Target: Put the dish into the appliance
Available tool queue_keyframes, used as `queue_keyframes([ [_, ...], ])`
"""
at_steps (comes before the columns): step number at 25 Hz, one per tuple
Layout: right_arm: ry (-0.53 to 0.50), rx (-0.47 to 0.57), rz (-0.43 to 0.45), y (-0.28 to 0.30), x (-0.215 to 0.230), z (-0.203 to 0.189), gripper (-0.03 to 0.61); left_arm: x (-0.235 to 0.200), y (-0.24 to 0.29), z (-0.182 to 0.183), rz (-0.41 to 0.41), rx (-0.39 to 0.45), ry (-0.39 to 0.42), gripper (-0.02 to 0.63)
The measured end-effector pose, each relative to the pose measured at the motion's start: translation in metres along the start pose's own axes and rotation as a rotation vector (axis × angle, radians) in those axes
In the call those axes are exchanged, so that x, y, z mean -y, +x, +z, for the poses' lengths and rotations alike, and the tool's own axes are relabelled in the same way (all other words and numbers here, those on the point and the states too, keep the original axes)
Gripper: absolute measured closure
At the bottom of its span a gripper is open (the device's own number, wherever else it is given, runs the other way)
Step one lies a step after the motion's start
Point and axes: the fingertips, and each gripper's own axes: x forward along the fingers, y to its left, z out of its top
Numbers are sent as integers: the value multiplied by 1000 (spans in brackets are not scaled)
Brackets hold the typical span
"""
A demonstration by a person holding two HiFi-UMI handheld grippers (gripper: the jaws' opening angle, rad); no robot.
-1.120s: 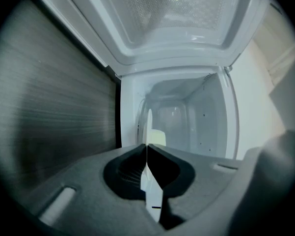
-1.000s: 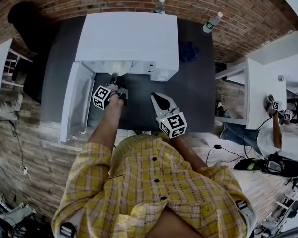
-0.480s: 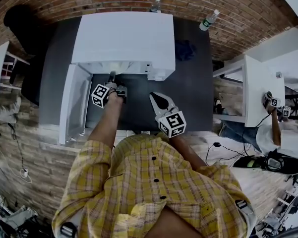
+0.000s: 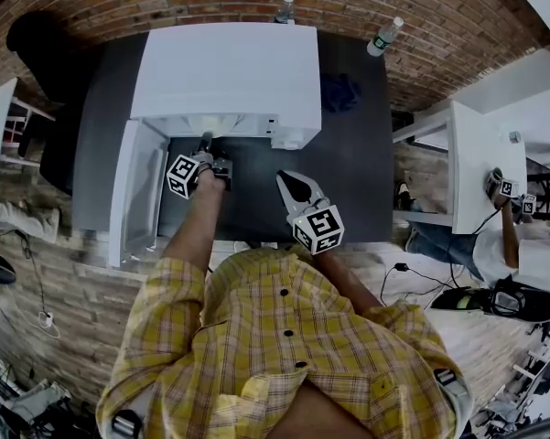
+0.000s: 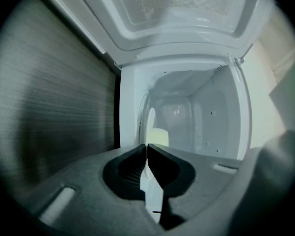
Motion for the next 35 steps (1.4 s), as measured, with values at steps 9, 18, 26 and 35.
queue_keyframes([
  [9, 8, 16, 13, -2, -6, 2, 575, 6, -7, 2, -32, -8, -33, 550],
  [18, -3, 29, 16, -10, -12, 2, 575, 5, -21, -2, -36, -19, -35, 528],
  [26, 0, 44, 14, -17, -17, 5, 575, 16, -46, -16, -70, -47, -5, 551],
  [35, 2, 51, 16, -22, -23, 5, 575, 33, -93, -29, -124, -93, 84, 601],
])
